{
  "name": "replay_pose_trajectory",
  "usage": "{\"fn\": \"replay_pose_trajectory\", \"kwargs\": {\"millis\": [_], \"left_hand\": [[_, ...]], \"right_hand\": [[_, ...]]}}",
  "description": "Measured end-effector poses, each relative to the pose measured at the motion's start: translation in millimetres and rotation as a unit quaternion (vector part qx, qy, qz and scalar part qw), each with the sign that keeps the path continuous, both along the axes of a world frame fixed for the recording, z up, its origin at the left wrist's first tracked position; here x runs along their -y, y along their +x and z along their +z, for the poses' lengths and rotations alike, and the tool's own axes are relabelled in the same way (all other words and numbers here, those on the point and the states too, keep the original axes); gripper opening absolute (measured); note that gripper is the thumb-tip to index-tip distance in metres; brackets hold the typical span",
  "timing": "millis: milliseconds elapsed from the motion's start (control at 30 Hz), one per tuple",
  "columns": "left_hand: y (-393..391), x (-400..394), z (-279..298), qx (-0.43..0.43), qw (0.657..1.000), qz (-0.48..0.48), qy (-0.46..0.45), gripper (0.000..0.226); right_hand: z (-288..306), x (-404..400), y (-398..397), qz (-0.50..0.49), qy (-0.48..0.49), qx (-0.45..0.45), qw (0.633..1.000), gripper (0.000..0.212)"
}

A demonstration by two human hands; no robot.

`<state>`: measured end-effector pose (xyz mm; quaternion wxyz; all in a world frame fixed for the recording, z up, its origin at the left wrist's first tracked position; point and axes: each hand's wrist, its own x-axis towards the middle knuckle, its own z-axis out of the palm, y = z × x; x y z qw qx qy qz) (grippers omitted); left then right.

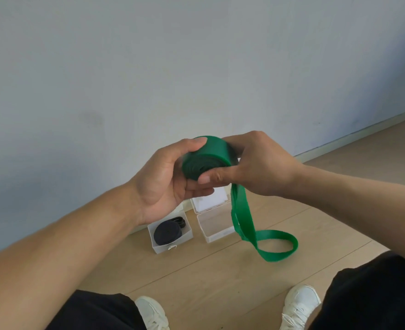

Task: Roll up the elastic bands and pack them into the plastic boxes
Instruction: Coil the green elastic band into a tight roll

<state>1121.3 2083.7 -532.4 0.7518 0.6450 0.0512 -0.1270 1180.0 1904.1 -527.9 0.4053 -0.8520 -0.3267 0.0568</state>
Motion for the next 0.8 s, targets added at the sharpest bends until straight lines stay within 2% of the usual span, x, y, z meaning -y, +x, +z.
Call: {"fn": "replay_pose_trajectory", "kwargs": {"millis": [67,133,200,233,267,333,400,467,533,600,667,800], "left_hand": [[-0.5,-0.2,0.3,-0.037,0.999,-0.025,0.029,0.049],[0.5,2.2,-3.8,-0.056,0.992,-0.031,0.111,0.057],[1.4,8.1,-10.0,-0.052,0.981,-0.009,0.189,0.096],[1.9,10.2,-12.9,-0.046,0.979,0.006,0.198,0.114],[2.7,11.0,-14.9,-0.039,0.98,0.022,0.192,0.121],[7.5,8.1,-16.0,-0.023,0.986,0.042,0.16,0.108],[8.6,6.5,-11.1,-0.009,0.991,0.04,0.128,0.071],[7.1,6.1,-7.0,-0.002,0.997,0.013,0.074,0.044],[4.8,5.4,-4.3,0.006,1.0,-0.013,0.023,0.043],[4.2,4.3,-4.3,0.017,1.0,-0.024,-0.01,0.052],[4.2,4.9,-5.4,0.016,0.999,-0.028,-0.03,0.054],[1.8,8.9,-6.5,-0.021,0.998,-0.051,-0.02,0.033]], "right_hand": [[0.0,-0.2,-0.5,-0.03,-0.058,0.024,0.998,0.042],[-2.0,-2.1,-1.4,-0.051,-0.137,0.064,0.987,0.04],[-5.4,-4.0,-3.2,-0.05,-0.203,0.114,0.971,0.042],[-7.0,-4.9,-4.7,-0.046,-0.219,0.136,0.965,0.047],[-7.9,-5.5,-5.7,-0.045,-0.221,0.153,0.962,0.049],[-7.4,-5.6,-6.9,-0.048,-0.188,0.165,0.967,0.041],[-5.0,-4.2,-7.2,-0.038,-0.101,0.11,0.988,0.031],[-1.3,-1.5,-8.7,0.0,0.008,0.03,1.0,0.044],[-0.5,1.6,-8.6,0.027,0.07,0.026,0.997,0.062],[-2.1,1.9,-9.0,0.032,0.104,0.035,0.993,0.066],[-4.4,0.7,-10.5,0.02,0.109,0.066,0.992,0.056],[-5.4,-1.2,-11.5,-0.002,0.036,0.09,0.995,0.033]]}}
